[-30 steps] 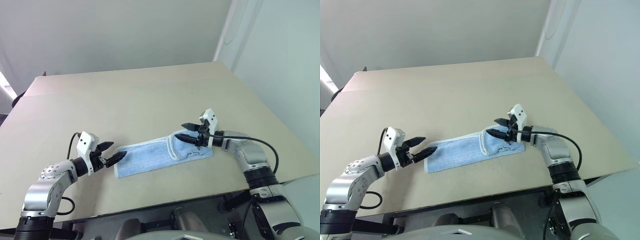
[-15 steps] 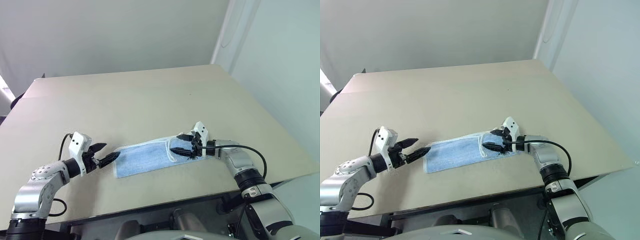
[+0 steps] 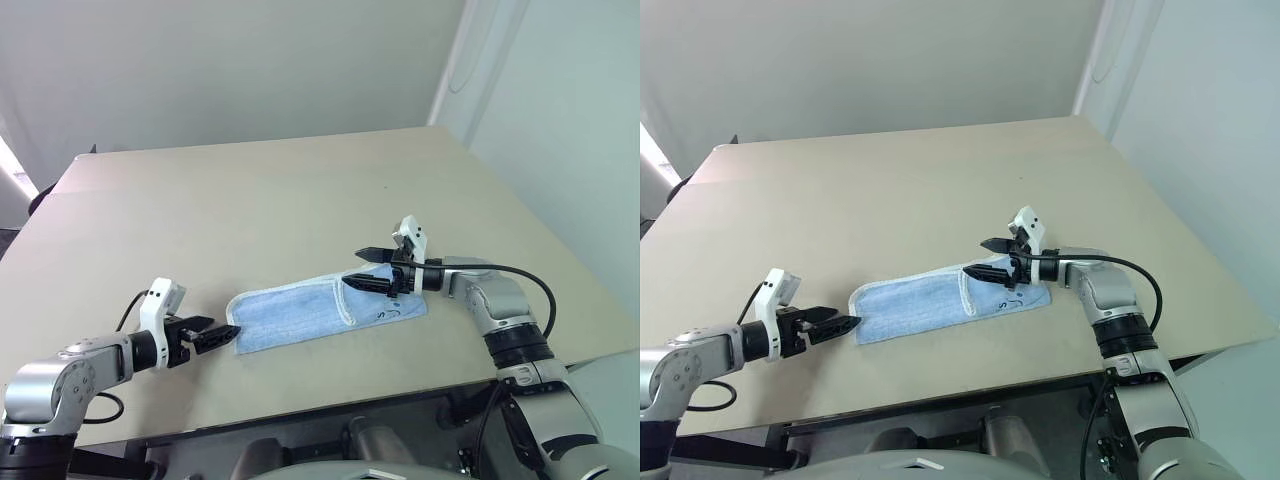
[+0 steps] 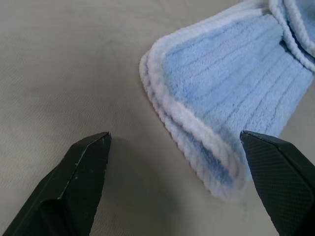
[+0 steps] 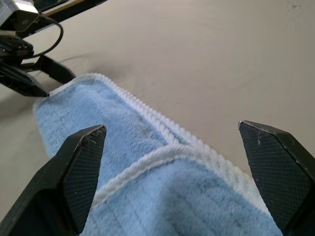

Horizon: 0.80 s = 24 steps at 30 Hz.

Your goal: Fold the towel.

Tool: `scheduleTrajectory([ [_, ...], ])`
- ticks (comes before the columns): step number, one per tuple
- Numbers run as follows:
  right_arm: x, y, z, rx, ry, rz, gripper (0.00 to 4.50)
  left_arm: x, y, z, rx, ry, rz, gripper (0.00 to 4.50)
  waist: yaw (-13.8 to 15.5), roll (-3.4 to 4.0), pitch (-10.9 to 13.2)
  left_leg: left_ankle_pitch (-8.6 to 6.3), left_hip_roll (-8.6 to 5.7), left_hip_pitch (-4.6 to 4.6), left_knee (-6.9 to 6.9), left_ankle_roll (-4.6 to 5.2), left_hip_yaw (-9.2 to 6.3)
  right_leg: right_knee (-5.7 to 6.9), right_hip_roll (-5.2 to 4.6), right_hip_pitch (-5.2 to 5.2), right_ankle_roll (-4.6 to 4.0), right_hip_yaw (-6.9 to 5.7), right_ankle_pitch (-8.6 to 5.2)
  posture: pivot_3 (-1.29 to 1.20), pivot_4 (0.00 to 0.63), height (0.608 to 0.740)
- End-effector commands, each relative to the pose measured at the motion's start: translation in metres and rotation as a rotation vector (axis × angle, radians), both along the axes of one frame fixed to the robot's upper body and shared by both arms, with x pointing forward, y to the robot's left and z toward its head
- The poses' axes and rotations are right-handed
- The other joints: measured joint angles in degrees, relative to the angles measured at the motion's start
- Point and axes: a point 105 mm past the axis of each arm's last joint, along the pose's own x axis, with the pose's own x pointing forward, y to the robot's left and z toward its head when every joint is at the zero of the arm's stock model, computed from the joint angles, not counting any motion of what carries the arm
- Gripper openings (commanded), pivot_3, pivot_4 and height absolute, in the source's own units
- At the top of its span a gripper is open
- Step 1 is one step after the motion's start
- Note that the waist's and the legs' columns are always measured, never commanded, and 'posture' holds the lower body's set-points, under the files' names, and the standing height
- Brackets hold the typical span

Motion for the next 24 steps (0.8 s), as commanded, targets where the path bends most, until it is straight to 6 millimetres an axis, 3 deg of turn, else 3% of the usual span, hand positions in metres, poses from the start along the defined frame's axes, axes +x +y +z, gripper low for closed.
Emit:
scheduleTrajectory([
  [1,0.005,0.003,0.018,0.018,-0.061,-0.005,4.50,-0.007,-0.027,-0.017,-0.066,0.121,-0.055,4.42,0.14,0.15,-0.07,0.00,-0.02,0.00,0.01,0.00,0.00,0.00,-0.02,0.02,0.00,0.00,0.00,0.00,0.000,0.740],
  [7,0.008,0.004,0.016,0.001,-0.072,-0.033,4.50,-0.006,-0.057,-0.033,-0.089,0.214,-0.113,4.42,1.46,0.60,-0.31,0.02,-0.27,0.13,0.09,-0.03,0.02,-0.02,-0.28,0.26,0.22,-0.02,-0.04,0.00,0.000,0.740],
  [12,0.011,0.003,0.016,0.000,-0.077,-0.051,4.50,-0.004,-0.073,-0.030,-0.123,0.210,-0.162,4.26,1.90,0.95,-0.37,0.02,-0.71,0.44,0.09,-0.03,-0.05,-0.06,-0.74,0.63,0.68,0.01,-0.31,0.00,0.000,0.740],
  [14,0.013,0.002,0.015,-0.004,-0.079,-0.060,4.50,-0.003,-0.074,-0.029,-0.127,0.204,-0.167,3.88,1.86,0.94,-0.37,0.02,-0.93,0.59,0.07,-0.03,-0.12,-0.10,-0.98,0.84,0.91,0.00,-0.45,0.00,0.000,0.740],
  [18,0.016,0.002,0.012,-0.017,-0.079,-0.083,4.50,-0.001,-0.074,-0.021,-0.159,0.178,-0.181,2.64,1.57,0.90,-0.36,-0.05,-1.34,0.60,0.00,0.08,-0.11,-0.14,-1.53,0.95,1.39,-0.01,-0.71,0.00,0.000,0.740],
  [24,0.021,0.001,0.014,0.000,-0.093,-0.107,4.50,0.000,-0.066,-0.013,-0.161,0.139,-0.188,0.42,1.50,0.81,-0.40,-0.19,-1.51,-0.31,0.03,0.28,-0.15,-0.12,-1.89,0.04,1.57,-0.01,-0.59,0.00,0.000,0.740],
])
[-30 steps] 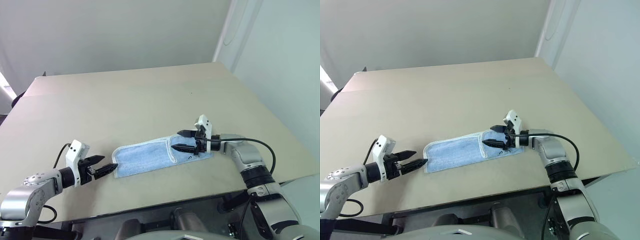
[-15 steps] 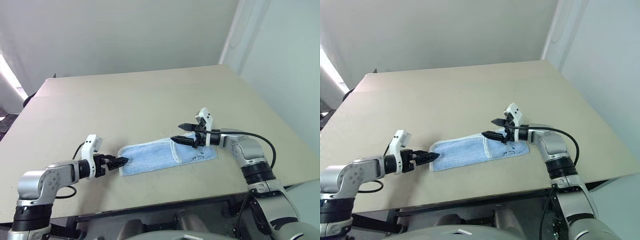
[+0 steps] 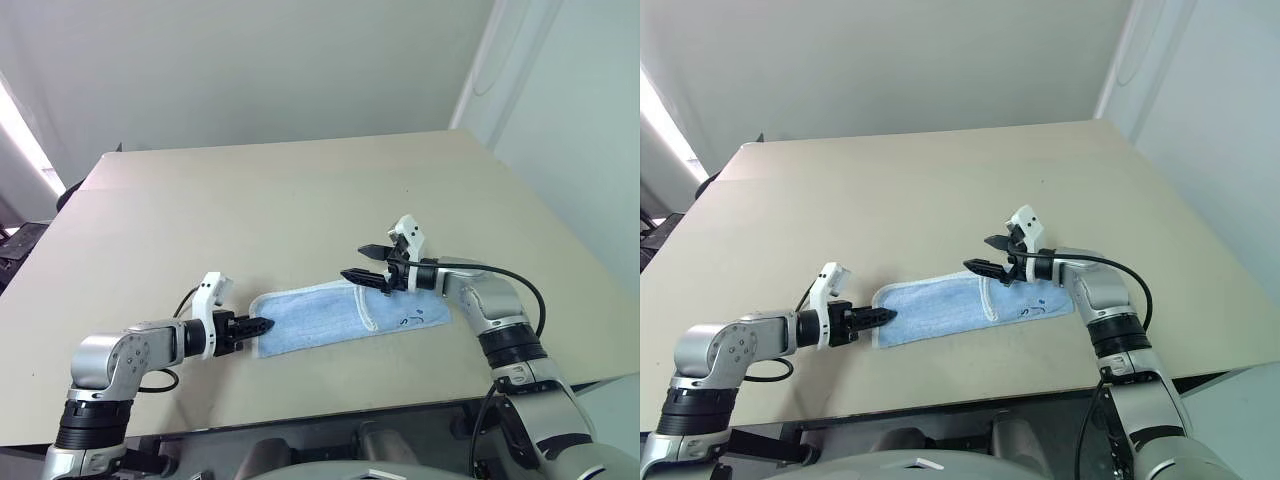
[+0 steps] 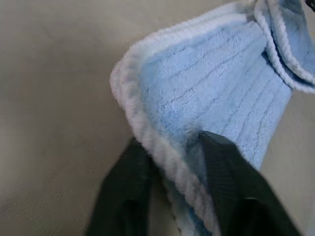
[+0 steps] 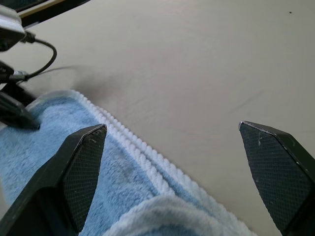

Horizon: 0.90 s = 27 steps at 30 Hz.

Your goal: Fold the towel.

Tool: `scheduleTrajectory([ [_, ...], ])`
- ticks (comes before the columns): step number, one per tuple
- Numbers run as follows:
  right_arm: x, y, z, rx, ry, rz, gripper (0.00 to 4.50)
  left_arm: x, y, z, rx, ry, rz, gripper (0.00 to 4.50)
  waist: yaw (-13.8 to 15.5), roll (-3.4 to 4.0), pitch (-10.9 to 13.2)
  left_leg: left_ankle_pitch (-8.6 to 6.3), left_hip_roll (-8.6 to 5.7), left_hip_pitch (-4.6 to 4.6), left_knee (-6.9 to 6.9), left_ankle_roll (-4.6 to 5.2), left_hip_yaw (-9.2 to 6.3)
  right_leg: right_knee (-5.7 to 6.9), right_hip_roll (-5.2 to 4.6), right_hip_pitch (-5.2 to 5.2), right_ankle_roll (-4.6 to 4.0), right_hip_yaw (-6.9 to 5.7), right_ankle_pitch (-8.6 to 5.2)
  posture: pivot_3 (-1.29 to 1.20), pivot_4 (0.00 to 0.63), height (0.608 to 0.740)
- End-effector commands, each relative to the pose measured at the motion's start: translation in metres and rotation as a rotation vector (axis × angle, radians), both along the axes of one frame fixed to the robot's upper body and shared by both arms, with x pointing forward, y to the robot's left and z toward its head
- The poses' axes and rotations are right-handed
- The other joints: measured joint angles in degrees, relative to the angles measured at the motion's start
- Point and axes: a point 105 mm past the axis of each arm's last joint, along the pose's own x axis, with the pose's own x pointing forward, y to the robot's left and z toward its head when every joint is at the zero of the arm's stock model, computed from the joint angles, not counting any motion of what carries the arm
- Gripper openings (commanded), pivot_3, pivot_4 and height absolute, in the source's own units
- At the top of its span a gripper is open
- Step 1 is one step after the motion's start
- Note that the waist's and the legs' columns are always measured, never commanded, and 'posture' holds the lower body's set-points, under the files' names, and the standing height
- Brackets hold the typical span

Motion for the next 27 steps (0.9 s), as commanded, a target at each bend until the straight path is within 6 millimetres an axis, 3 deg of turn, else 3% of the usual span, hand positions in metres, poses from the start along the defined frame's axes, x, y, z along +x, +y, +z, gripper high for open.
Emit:
scheduleTrajectory([
  [1,0.010,-0.002,0.019,0.019,-0.076,-0.018,4.50,-0.010,-0.002,-0.001,-0.009,0.030,-0.053,0.05,-0.07,0.00,0.00,0.00,0.00,-0.04,-0.01,-0.01,-0.02,0.02,-0.01,-0.06,0.02,0.00,0.01,0.00,0.000,0.740],
  [6,0.011,-0.004,0.020,0.026,-0.083,-0.028,4.50,-0.005,0.009,0.014,-0.061,-0.007,-0.010,0.02,-0.26,-0.03,0.02,-0.04,0.09,-0.03,-0.07,-0.07,-0.18,0.08,0.09,-0.10,-0.01,-0.03,0.01,0.00,0.000,0.740],
  [11,0.008,-0.006,0.029,0.069,-0.093,-0.018,4.50,-0.002,0.034,0.019,0.028,-0.043,0.041,0.02,-0.47,-0.07,0.04,-0.04,0.15,0.02,-0.06,-0.07,-0.17,0.10,0.23,-0.08,-0.05,-0.03,0.04,0.00,0.000,0.740],
  [21,-0.011,-0.014,0.041,0.081,-0.139,0.078,4.50,-0.010,0.105,0.053,0.110,-0.055,0.145,0.02,-1.64,-0.27,0.17,-0.04,0.22,0.01,-0.06,-0.07,-0.17,0.07,0.25,-0.08,-0.16,-0.13,-0.03,0.00,0.000,0.740],
  [26,-0.004,-0.023,0.037,0.052,-0.133,0.015,4.50,-0.013,0.078,0.083,-0.051,-0.087,0.028,0.02,-1.51,-0.38,0.22,-0.04,0.22,0.01,-0.06,-0.07,-0.15,0.06,0.22,-0.08,-0.22,-0.13,-0.06,0.00,0.000,0.740],
  [27,-0.003,-0.025,0.037,0.050,-0.133,0.007,4.50,-0.013,0.063,0.089,-0.118,-0.094,-0.019,0.02,-1.43,-0.37,0.22,-0.04,0.22,0.00,-0.06,-0.07,-0.16,0.06,0.20,-0.07,-0.20,-0.13,-0.05,0.00,0.000,0.740],
])
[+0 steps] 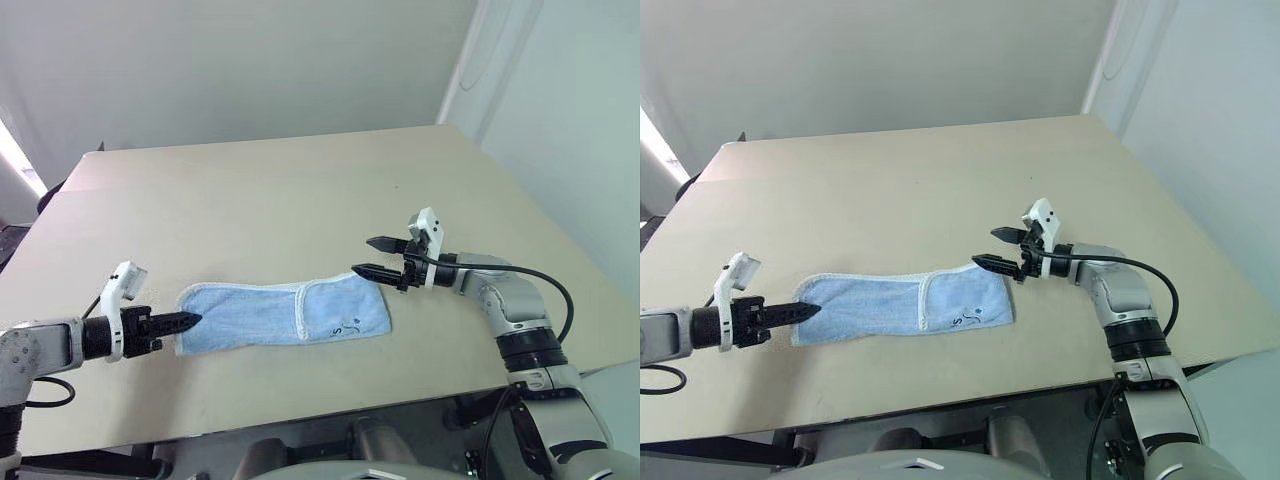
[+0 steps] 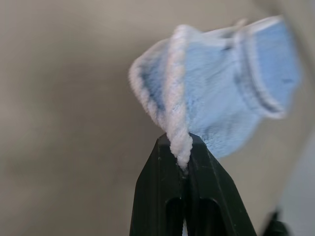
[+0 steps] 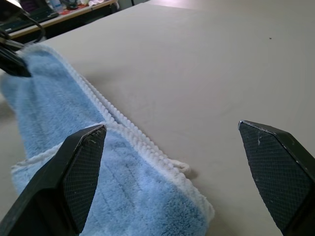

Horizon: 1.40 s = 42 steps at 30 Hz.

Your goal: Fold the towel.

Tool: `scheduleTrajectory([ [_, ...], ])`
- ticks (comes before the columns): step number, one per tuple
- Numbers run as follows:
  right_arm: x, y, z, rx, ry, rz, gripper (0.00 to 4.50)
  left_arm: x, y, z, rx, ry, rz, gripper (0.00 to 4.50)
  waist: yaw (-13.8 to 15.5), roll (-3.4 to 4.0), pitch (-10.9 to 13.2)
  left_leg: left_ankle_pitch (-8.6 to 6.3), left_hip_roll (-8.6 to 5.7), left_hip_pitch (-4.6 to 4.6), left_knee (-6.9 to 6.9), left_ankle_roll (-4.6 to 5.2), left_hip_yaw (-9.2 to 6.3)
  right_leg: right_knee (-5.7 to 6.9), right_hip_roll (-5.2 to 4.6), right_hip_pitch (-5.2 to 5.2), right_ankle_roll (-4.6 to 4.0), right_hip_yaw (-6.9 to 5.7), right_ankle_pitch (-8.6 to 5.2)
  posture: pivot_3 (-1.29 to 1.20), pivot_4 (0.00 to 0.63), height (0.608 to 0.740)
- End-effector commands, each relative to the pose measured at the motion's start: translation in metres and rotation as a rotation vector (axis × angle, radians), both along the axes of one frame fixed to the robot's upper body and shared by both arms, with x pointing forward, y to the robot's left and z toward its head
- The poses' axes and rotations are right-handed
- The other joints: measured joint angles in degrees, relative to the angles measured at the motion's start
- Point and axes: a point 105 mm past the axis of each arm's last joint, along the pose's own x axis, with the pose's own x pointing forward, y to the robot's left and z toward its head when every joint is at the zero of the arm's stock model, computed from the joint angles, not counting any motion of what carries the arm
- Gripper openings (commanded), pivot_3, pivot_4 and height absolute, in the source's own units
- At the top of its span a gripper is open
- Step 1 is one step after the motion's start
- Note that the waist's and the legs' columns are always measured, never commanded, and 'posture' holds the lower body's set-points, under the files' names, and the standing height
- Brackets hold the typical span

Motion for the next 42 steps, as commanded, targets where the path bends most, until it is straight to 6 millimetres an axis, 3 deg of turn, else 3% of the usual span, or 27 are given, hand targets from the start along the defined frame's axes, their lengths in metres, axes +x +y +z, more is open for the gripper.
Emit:
scheduleTrajectory([
  [1,0.007,-0.009,0.016,0.010,-0.056,-0.042,4.50,0.001,-0.039,0.029,-0.162,-0.072,-0.136,0.02,0.21,0.01,0.00,0.00,0.00,0.00,0.00,0.00,-0.01,-0.01,-0.02,0.01,0.03,0.00,0.02,0.00,0.000,0.740],
  [4,0.011,-0.018,0.019,0.011,-0.059,-0.088,4.50,0.004,-0.065,0.033,-0.266,-0.057,-0.201,0.02,0.39,-0.03,-0.02,0.00,-0.03,-0.02,0.03,-0.01,-0.01,-0.02,-0.08,0.04,0.17,0.02,0.11,0.00,0.000,0.740],
  [8,0.013,-0.042,0.027,0.018,-0.061,-0.149,4.50,0.024,-0.098,0.038,-0.387,-0.024,-0.238,0.02,0.76,-0.05,-0.03,0.00,-0.07,-0.02,0.05,-0.02,-0.02,0.00,-0.07,0.03,0.19,0.05,0.13,0.00,0.000,0.740],
  [16,0.005,-0.082,0.027,-0.032,-0.056,-0.264,4.50,0.052,-0.158,0.029,-0.452,0.093,-0.318,0.02,1.37,-0.08,-0.04,0.00,-0.07,0.01,0.04,-0.02,0.02,0.02,0.17,0.03,0.18,0.07,0.13,0.00,0.000,0.740],
  [21,-0.001,-0.092,0.022,-0.052,-0.048,-0.309,4.50,0.075,-0.193,0.010,-0.385,0.111,-0.307,0.02,1.37,-0.08,-0.04,0.03,-0.15,0.02,0.08,-0.07,0.03,0.02,0.17,0.09,0.15,0.08,0.12,0.00,0.000,0.740],
  [25,-0.001,-0.101,0.016,-0.069,-0.036,-0.365,4.50,0.072,-0.217,0.007,-0.397,0.084,-0.398,0.02,1.27,-0.10,-0.03,0.03,-0.17,0.05,0.07,-0.07,0.16,-0.02,0.18,0.10,0.12,0.20,0.10,0.00,0.000,0.740],
  [32,-0.002,-0.110,0.009,-0.092,-0.027,-0.416,4.50,0.066,-0.232,0.010,-0.426,0.063,-0.466,0.02,1.35,-0.11,-0.02,0.04,-0.16,0.04,0.09,-0.06,0.16,-0.01,0.18,0.10,0.11,0.21,0.08,0.00,0.000,0.740],
  [35,-0.001,-0.114,0.008,-0.100,-0.026,-0.434,4.50,0.065,-0.234,0.007,-0.425,0.066,-0.465,0.64,1.35,-0.11,-0.02,0.03,-0.16,0.04,0.08,-0.06,0.16,-0.01,0.19,0.10,0.14,0.21,0.09,0.00,0.000,0.740],
  [42,0.003,-0.114,0.009,-0.101,-0.035,-0.450,4.50,0.041,-0.218,0.021,-0.510,-0.004,-0.531,3.18,1.23,-0.11,-0.02,0.03,-0.14,0.04,0.07,-0.05,0.15,0.00,0.20,0.09,0.15,0.21,0.09,0.00,0.000,0.740],
])
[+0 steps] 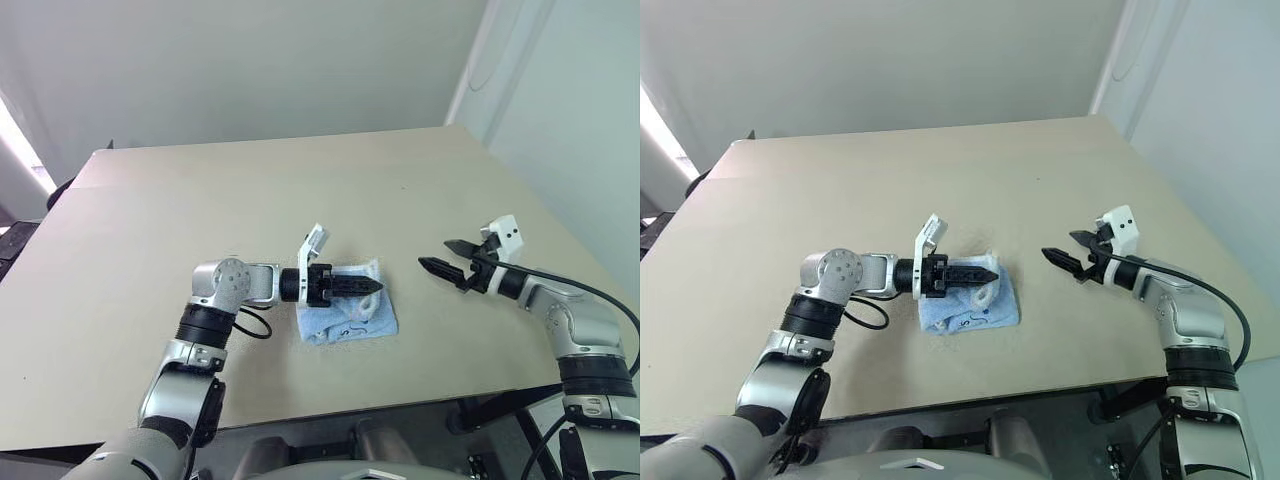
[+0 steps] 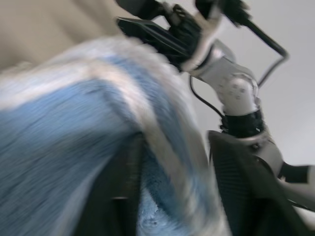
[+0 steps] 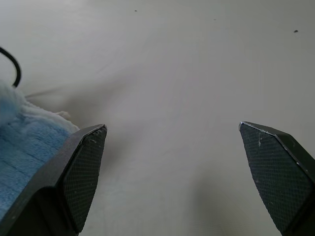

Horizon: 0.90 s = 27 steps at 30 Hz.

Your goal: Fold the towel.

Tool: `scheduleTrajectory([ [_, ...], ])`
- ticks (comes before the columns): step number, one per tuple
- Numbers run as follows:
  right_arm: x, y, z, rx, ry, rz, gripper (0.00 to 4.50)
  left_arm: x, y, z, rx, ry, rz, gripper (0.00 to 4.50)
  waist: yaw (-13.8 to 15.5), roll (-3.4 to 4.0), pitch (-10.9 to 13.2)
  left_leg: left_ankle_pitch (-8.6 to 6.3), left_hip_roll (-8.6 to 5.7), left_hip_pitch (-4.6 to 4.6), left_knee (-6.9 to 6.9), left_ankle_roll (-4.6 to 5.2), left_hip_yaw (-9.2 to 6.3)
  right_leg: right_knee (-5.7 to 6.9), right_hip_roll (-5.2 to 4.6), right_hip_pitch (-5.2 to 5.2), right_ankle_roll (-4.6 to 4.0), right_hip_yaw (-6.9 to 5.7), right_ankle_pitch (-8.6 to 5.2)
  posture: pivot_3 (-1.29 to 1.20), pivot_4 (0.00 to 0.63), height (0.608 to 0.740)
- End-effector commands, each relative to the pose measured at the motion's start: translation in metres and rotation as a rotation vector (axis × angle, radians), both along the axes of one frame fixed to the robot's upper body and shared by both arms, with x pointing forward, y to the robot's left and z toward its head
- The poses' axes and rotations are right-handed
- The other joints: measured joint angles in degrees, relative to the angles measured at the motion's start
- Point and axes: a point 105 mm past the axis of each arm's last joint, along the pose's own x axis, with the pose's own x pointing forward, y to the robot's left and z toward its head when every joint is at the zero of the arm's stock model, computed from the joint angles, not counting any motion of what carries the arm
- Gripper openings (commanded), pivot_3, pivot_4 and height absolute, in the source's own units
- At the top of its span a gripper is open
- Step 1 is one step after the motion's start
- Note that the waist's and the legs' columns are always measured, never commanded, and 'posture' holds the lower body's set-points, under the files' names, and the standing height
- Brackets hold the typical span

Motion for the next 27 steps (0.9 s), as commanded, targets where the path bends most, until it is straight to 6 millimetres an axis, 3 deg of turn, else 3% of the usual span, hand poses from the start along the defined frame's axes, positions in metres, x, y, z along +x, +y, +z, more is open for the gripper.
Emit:
scheduleTrajectory([
  [1,0.007,-0.005,0.017,-0.014,-0.064,-0.017,4.50,-0.013,0.009,0.023,-0.074,-0.104,-0.031,3.47,0.04,0.00,0.00,0.00,0.01,0.01,0.00,0.00,0.00,0.01,0.01,0.00,0.00,0.00,0.00,0.00,0.000,0.740],
  [6,0.009,-0.003,0.020,-0.006,-0.087,-0.019,4.50,-0.014,0.029,0.046,-0.068,-0.404,0.064,3.47,0.14,0.00,0.00,0.00,0.02,0.01,0.04,0.00,0.01,0.01,-0.02,0.01,-0.02,0.01,0.00,0.00,0.000,0.740],
  [8,0.010,-0.002,0.020,-0.012,-0.090,-0.019,4.50,-0.001,0.037,0.053,-0.052,-0.562,0.179,3.47,0.19,0.01,0.00,0.00,0.01,0.03,0.04,-0.01,0.02,0.01,-0.02,0.02,-0.03,0.02,-0.01,0.00,0.000,0.740],
  [12,0.010,-0.001,0.017,-0.026,-0.090,-0.017,4.50,0.005,0.036,0.032,0.059,-0.796,0.176,3.47,0.24,0.01,-0.01,0.01,0.01,0.07,0.03,-0.01,0.03,-0.01,-0.01,0.09,-0.17,0.02,-0.09,0.00,0.000,0.740],
  [16,0.012,0.003,0.018,-0.038,-0.098,-0.009,4.50,0.005,0.022,0.006,0.092,-0.914,0.136,3.47,0.29,0.00,0.00,0.01,-0.02,0.05,0.04,0.00,0.08,-0.06,-0.04,0.10,-0.17,0.03,-0.08,0.00,0.000,0.740],
  [19,0.011,0.008,0.028,0.013,-0.120,0.010,4.50,0.000,0.003,-0.034,0.159,-0.928,0.067,3.47,0.38,0.02,-0.01,0.00,-0.02,0.05,0.05,0.01,0.09,-0.10,-0.04,0.17,-0.14,0.04,-0.07,0.00,0.000,0.740],
  [23,0.007,0.014,0.034,0.021,-0.124,0.042,4.50,-0.002,-0.006,-0.068,0.226,-0.874,0.045,3.47,0.26,0.01,-0.01,-0.03,0.00,-0.02,0.04,0.07,0.08,-0.11,-0.01,0.19,-0.02,0.04,-0.01,0.00,0.000,0.740],
  [27,0.000,0.021,0.039,0.062,-0.110,0.090,4.50,-0.001,-0.015,-0.064,0.177,-0.822,0.083,3.47,0.38,0.04,-0.03,-0.03,0.02,0.03,0.04,0.08,0.09,-0.08,-0.01,0.41,0.20,0.03,-0.12,0.00,0.000,0.740],
])
